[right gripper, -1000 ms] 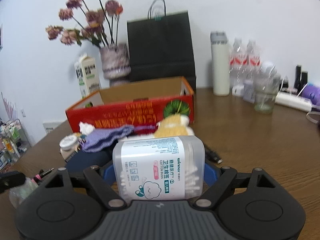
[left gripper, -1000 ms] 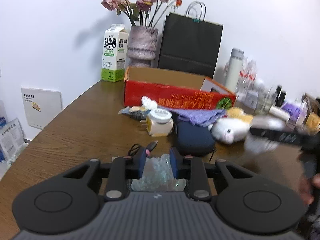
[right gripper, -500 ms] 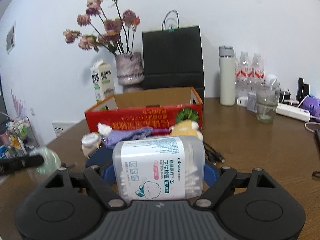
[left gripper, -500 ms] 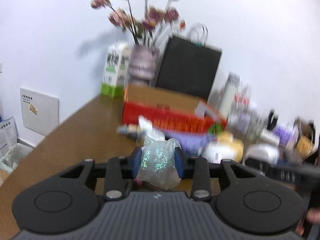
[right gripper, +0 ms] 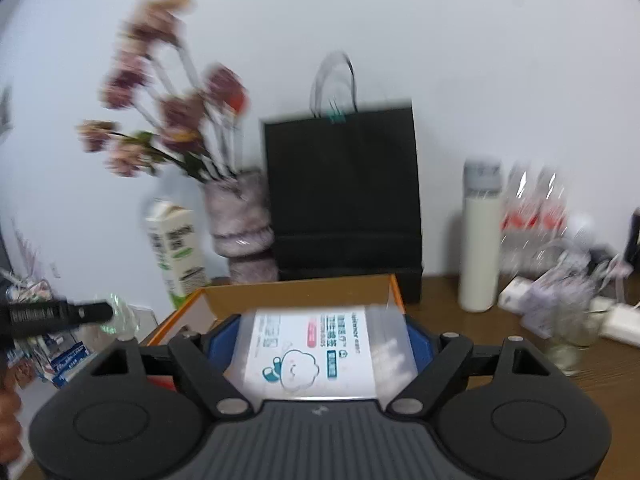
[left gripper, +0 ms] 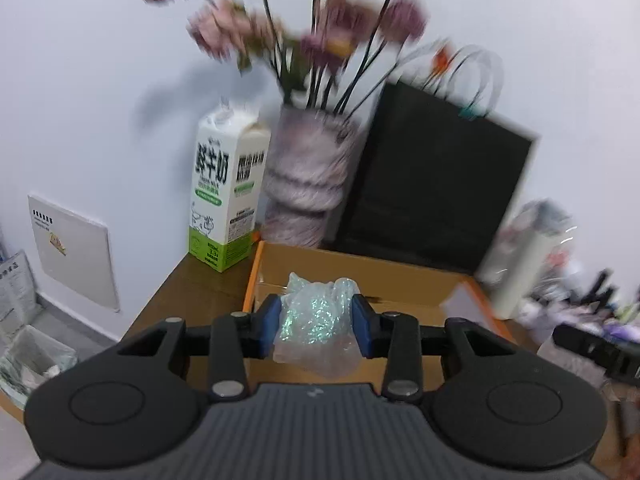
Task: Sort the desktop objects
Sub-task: 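Carry both items into the cardboard box and open both tools to release, then move both tools back toward the table items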
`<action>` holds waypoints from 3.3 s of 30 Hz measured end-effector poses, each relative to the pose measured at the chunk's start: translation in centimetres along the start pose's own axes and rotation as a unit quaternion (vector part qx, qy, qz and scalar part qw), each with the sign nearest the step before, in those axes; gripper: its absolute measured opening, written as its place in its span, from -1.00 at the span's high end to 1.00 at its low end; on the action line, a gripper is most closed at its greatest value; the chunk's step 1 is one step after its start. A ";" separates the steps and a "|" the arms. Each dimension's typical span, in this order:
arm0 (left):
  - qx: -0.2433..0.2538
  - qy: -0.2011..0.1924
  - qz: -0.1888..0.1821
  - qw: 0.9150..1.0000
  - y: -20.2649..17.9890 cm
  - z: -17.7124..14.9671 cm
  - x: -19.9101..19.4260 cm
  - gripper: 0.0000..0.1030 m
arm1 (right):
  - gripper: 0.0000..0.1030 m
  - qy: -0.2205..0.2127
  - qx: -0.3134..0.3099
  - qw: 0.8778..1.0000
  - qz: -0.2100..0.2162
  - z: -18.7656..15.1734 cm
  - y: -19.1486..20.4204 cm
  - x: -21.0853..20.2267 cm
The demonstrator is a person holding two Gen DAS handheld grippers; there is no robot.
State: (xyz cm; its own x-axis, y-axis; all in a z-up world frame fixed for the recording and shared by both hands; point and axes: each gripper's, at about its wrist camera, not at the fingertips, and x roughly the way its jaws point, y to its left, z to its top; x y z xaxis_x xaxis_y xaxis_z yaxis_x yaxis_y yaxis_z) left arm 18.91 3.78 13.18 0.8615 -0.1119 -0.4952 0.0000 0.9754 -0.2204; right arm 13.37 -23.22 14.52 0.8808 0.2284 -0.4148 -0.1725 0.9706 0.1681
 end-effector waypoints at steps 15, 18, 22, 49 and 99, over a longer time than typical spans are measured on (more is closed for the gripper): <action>0.101 0.139 0.049 0.984 -1.7 2.0 18.5 -0.11 | -0.58 0.203 -0.020 0.974 -0.097 1.9 0.0 27.3; 0.100 0.134 0.046 0.985 -1.6 2.2 17.6 -0.20 | -0.59 0.200 -0.018 0.975 -0.094 1.8 -0.3 26.7; 0.103 0.125 0.053 0.985 -1.9 2.5 14.7 -0.33 | -0.60 0.182 -0.013 0.979 -0.095 3.0 -0.7 23.6; 0.005 0.052 0.028 0.998 2.1 -22.5 -16.9 -1.00 | -0.95 0.103 -0.012 0.995 0.005 -20.1 2.5 -12.7; 0.080 0.053 0.049 0.994 2.6 -22.4 -15.1 -0.92 | -0.96 0.067 -0.027 0.997 -0.011 -19.1 2.0 -12.0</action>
State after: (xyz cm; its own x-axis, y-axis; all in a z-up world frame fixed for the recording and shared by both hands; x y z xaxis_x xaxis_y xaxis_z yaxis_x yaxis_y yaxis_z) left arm -5.47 3.79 1.23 0.8033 -0.0262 -0.5950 0.0068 0.9994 -0.0349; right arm -6.00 -22.56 2.73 0.8178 0.2126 -0.5348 -0.1816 0.9771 0.1107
